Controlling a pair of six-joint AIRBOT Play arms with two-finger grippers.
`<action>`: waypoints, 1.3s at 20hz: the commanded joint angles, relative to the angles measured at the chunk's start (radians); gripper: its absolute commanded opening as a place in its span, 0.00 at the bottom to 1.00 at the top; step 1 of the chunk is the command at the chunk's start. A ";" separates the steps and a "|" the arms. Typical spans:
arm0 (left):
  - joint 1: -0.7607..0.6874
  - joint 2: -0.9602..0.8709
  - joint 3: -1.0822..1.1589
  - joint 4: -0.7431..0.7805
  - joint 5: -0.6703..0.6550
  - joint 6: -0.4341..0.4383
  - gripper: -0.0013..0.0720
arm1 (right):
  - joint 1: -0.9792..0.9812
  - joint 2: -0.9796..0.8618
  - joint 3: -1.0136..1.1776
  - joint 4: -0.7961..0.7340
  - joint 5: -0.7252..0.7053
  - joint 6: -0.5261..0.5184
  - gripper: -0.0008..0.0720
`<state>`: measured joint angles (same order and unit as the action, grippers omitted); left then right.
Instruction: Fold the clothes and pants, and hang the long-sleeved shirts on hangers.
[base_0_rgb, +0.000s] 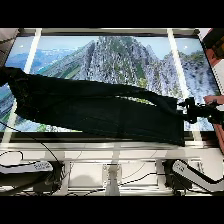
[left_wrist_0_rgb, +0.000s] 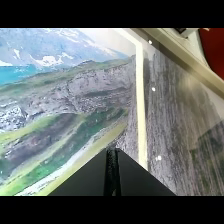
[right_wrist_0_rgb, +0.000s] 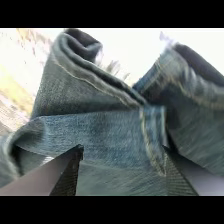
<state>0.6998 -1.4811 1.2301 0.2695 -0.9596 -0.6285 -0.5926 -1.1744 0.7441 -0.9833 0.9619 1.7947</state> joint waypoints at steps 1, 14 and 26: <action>0.000 0.000 0.000 0.000 -0.002 0.001 0.07 | 0.000 0.000 0.061 -0.140 0.056 -0.061 0.76; 0.000 -0.001 0.000 0.000 -0.002 0.000 0.07 | 0.001 -0.204 0.071 0.246 0.086 -0.166 0.40; -0.008 -0.001 0.000 -0.010 0.031 0.000 0.07 | 0.004 -0.217 0.413 0.197 -0.097 -0.328 0.05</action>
<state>0.6975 -1.4811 1.2301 0.2691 -0.9562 -0.6285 -0.5907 -1.3823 1.0336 -0.7521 1.0077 1.4929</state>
